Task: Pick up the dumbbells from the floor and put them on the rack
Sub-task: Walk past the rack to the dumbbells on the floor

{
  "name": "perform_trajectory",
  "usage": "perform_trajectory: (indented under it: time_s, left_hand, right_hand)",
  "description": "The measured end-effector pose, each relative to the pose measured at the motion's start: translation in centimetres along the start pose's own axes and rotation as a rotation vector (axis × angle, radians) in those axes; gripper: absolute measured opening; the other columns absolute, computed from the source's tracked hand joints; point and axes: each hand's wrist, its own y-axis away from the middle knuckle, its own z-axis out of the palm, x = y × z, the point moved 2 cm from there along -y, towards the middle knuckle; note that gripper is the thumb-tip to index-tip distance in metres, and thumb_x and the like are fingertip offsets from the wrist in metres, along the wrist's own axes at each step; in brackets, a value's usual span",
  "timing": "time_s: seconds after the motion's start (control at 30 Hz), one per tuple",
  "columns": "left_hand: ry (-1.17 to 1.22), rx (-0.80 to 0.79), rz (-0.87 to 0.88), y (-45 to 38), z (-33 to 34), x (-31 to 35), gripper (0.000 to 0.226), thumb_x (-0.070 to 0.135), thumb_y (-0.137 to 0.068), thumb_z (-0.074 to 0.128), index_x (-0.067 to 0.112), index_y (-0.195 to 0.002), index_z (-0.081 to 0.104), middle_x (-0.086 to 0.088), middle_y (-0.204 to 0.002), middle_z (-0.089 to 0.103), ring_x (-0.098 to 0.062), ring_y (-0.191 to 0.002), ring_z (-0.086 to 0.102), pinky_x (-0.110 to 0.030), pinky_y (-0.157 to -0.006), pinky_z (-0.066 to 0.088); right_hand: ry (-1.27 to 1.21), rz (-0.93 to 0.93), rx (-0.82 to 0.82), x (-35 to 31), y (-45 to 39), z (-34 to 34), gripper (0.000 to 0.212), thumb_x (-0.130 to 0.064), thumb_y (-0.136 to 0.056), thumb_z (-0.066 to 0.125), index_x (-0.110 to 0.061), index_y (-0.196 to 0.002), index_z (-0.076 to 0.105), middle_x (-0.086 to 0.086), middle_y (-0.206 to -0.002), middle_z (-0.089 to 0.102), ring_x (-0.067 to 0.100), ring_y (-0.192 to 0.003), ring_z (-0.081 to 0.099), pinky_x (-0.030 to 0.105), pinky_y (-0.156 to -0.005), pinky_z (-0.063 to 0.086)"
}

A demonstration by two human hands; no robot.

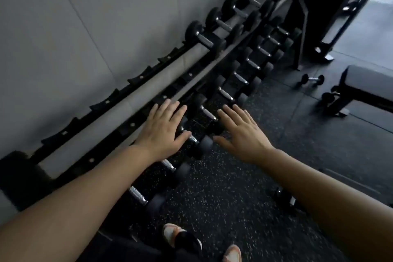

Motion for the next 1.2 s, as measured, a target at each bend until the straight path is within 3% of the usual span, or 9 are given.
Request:
perform_trajectory:
  time_s: [0.33, 0.57, 0.8, 1.2]
  left_hand:
    - [0.065, -0.148, 0.207, 0.0, 7.4, 14.6, 0.080, 0.065, -0.090, 0.028, 0.020, -0.155, 0.016, -0.006, -0.164, 0.017, -0.021, -0.151, 0.000, -0.045, -0.121, -0.002]
    - [0.088, -0.272, 0.311, -1.1, 11.3, 19.8, 0.078, 0.062, -0.092, 0.034, 0.020, -0.156, 0.015, -0.006, -0.164, 0.015, -0.021, -0.151, -0.002, -0.044, -0.121, -0.004]
    - [0.087, -0.387, 0.394, -5.7, 15.0, 20.5, 0.078, 0.061, -0.093, 0.035, 0.020, -0.156, 0.015, -0.005, -0.164, 0.013, -0.020, -0.151, -0.004, -0.046, -0.121, -0.003]
    - [0.128, -0.455, 0.530, -21.5, 18.5, 17.7, 0.081, 0.065, -0.089, 0.027, 0.021, -0.156, 0.014, -0.003, -0.165, 0.013, -0.019, -0.151, -0.005, -0.044, -0.121, -0.006]
  right_hand:
    - [-0.030, 0.251, -0.071, 8.6, 16.4, 2.4, 0.080, -0.065, -0.092, 0.035, -0.020, -0.156, 0.017, 0.006, -0.164, 0.015, 0.027, -0.150, 0.004, 0.045, -0.122, 0.006]
    - [-0.085, 0.405, -0.085, 11.6, 22.1, 4.6, 0.078, -0.062, -0.092, 0.041, -0.019, -0.154, 0.022, 0.007, -0.163, 0.020, 0.029, -0.150, 0.008, 0.045, -0.121, 0.007]
    - [-0.128, 0.527, -0.121, 14.8, 21.0, 6.5, 0.080, -0.065, -0.091, 0.038, -0.018, -0.154, 0.023, 0.008, -0.162, 0.020, 0.030, -0.150, 0.009, 0.047, -0.121, 0.010]
    - [-0.141, 0.684, -0.157, 22.3, 10.0, 7.6, 0.081, -0.067, -0.091, 0.034, -0.019, -0.155, 0.020, 0.005, -0.164, 0.015, 0.025, -0.151, 0.002, 0.040, -0.119, -0.001]
